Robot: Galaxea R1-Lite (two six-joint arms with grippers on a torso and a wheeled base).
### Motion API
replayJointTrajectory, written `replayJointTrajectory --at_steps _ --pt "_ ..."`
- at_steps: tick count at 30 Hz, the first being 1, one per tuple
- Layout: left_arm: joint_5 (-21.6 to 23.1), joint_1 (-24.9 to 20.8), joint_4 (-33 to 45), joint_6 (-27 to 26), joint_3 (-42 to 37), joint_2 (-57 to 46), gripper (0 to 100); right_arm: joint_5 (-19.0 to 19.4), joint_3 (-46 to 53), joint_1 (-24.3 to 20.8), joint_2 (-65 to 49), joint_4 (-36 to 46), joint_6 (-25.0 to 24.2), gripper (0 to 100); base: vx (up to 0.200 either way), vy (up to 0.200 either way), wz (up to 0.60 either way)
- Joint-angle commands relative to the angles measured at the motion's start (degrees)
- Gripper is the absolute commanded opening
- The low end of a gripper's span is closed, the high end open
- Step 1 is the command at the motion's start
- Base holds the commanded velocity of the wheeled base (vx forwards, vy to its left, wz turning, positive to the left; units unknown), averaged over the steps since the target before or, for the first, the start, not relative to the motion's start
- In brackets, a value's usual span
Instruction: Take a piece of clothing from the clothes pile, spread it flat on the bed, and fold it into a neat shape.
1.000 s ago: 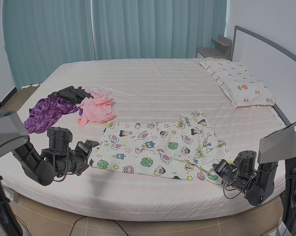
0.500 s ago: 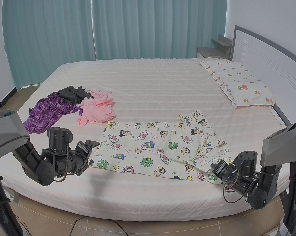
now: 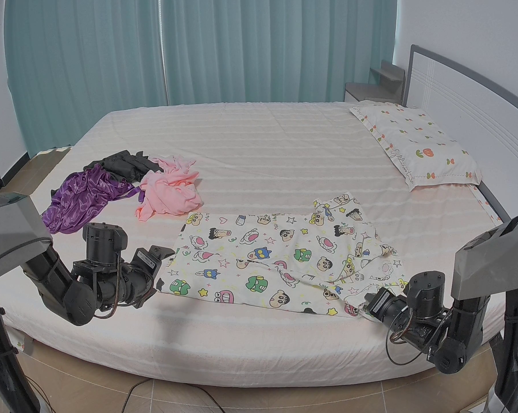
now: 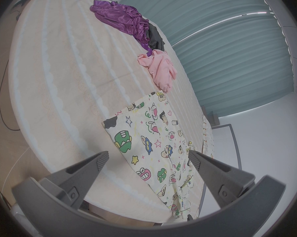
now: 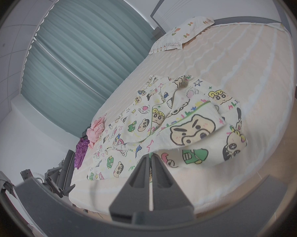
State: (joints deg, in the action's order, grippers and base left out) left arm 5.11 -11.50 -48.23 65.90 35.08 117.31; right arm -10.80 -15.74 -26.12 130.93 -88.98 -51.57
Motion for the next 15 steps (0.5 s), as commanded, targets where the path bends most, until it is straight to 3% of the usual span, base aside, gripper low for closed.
replayJointTrajectory --at_steps 1,10,11,15 --pt "-0.01 -0.02 -0.03 0.02 -0.02 0.2 100 -0.45 -0.08 -1.03 0.12 -1.02 0.06 0 0.0 0.0 0.0" --pt "-0.1 -0.02 -0.03 0.02 0.07 0.38 100 -2.03 0.18 -2.97 1.26 -1.02 -0.2 0 0.0 0.0 0.0" --pt "-0.1 -0.02 -0.03 0.02 0.07 0.38 100 -2.12 0.36 -3.14 1.26 -1.02 -0.2 100 0.0 0.0 0.0" --pt "-0.1 -0.02 -0.03 0.02 0.07 0.46 100 -2.12 0.88 -3.23 1.17 -1.02 -0.2 100 0.0 0.0 0.0"
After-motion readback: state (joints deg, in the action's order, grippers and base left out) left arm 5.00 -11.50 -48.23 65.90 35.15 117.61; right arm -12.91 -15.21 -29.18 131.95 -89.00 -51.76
